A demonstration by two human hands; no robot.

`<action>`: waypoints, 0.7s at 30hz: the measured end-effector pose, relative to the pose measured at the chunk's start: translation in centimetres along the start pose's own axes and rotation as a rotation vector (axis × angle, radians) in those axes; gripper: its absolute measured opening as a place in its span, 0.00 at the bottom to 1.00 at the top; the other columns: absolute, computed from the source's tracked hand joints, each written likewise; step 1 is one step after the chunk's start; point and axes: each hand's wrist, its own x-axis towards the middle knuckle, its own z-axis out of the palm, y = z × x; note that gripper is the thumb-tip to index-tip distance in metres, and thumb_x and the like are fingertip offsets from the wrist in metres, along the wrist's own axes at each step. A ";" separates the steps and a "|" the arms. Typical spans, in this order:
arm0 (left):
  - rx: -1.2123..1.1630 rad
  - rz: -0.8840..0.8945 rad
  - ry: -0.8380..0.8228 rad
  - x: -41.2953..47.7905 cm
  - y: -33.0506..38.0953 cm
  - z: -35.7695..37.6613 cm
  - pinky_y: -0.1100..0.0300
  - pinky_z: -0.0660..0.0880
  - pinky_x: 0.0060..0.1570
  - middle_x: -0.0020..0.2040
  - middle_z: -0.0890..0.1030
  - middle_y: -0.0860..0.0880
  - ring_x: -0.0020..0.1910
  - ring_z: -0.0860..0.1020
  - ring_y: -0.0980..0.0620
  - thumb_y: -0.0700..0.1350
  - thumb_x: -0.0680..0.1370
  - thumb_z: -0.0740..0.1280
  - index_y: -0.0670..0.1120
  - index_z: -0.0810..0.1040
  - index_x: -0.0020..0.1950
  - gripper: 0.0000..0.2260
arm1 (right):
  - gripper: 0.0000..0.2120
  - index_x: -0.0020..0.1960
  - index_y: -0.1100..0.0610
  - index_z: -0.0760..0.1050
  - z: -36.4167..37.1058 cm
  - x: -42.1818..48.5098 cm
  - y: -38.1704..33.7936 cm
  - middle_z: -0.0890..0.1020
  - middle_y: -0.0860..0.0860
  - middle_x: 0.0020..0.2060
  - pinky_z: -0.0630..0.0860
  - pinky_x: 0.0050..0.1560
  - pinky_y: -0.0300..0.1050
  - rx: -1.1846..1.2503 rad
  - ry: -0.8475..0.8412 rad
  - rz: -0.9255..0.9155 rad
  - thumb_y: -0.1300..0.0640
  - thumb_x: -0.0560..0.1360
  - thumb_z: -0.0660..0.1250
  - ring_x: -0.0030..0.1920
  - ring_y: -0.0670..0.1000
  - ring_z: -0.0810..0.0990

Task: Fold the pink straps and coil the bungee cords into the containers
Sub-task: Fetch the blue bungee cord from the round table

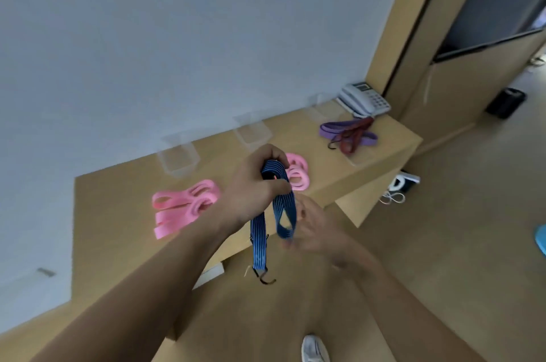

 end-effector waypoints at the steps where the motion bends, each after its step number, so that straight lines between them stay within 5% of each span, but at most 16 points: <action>1: 0.025 0.008 -0.058 0.5 0.4 1.3 0.61 0.69 0.33 0.32 0.75 0.58 0.30 0.71 0.56 0.40 0.63 0.71 0.53 0.76 0.44 0.13 | 0.44 0.72 0.37 0.65 -0.7 0.0 -0.2 0.74 0.38 0.68 0.71 0.67 0.46 -0.021 0.036 -0.046 0.49 0.62 0.83 0.72 0.41 0.68; 5: 0.112 0.066 -0.296 2.6 2.4 6.9 0.60 0.70 0.32 0.39 0.76 0.44 0.33 0.72 0.54 0.36 0.67 0.71 0.55 0.76 0.44 0.15 | 0.27 0.59 0.42 0.76 -3.0 0.5 -0.5 0.84 0.47 0.53 0.79 0.54 0.45 0.036 0.077 -0.190 0.58 0.65 0.81 0.59 0.49 0.82; 8: 0.108 0.063 -0.346 4.9 3.8 10.3 0.62 0.71 0.32 0.40 0.76 0.47 0.34 0.72 0.53 0.39 0.65 0.69 0.54 0.78 0.44 0.12 | 0.10 0.47 0.56 0.81 -6.0 0.1 0.4 0.84 0.60 0.43 0.82 0.45 0.52 0.063 0.120 -0.164 0.57 0.68 0.78 0.47 0.59 0.84; 10: 0.074 0.024 -0.326 6.7 4.6 12.3 0.64 0.70 0.31 0.37 0.77 0.54 0.32 0.71 0.54 0.39 0.64 0.69 0.50 0.78 0.44 0.11 | 0.10 0.45 0.59 0.80 -8.6 -0.2 1.4 0.82 0.63 0.43 0.81 0.48 0.59 0.057 0.116 -0.110 0.54 0.69 0.77 0.43 0.60 0.83; 12: 0.038 -0.020 -0.265 8.8 5.1 14.0 0.66 0.69 0.30 0.33 0.76 0.61 0.30 0.71 0.57 0.38 0.63 0.68 0.48 0.78 0.43 0.11 | 0.11 0.43 0.59 0.79 -11.6 -0.3 2.2 0.80 0.60 0.39 0.81 0.45 0.52 0.023 0.079 -0.090 0.53 0.69 0.76 0.39 0.54 0.81; 16: -0.028 -0.109 -0.122 13.1 4.6 16.7 0.63 0.70 0.31 0.36 0.75 0.47 0.32 0.71 0.49 0.37 0.61 0.66 0.43 0.78 0.45 0.14 | 0.16 0.39 0.60 0.71 -18.8 0.5 3.5 0.70 0.50 0.30 0.71 0.32 0.44 -0.107 0.117 -0.005 0.50 0.69 0.75 0.30 0.49 0.70; 19: -0.057 -0.187 -0.066 15.2 2.6 18.2 0.59 0.72 0.36 0.41 0.77 0.44 0.38 0.75 0.47 0.38 0.62 0.66 0.43 0.79 0.49 0.16 | 0.17 0.35 0.51 0.67 -23.7 1.7 4.1 0.67 0.45 0.28 0.65 0.33 0.43 -0.254 0.125 0.048 0.45 0.67 0.74 0.30 0.46 0.66; 21: -0.040 -0.236 -0.066 16.6 0.8 18.8 0.60 0.75 0.41 0.47 0.80 0.44 0.44 0.78 0.48 0.38 0.65 0.70 0.45 0.80 0.53 0.17 | 0.18 0.37 0.55 0.71 -26.7 2.8 4.2 0.70 0.44 0.29 0.66 0.35 0.44 -0.341 0.106 0.072 0.43 0.65 0.74 0.31 0.46 0.68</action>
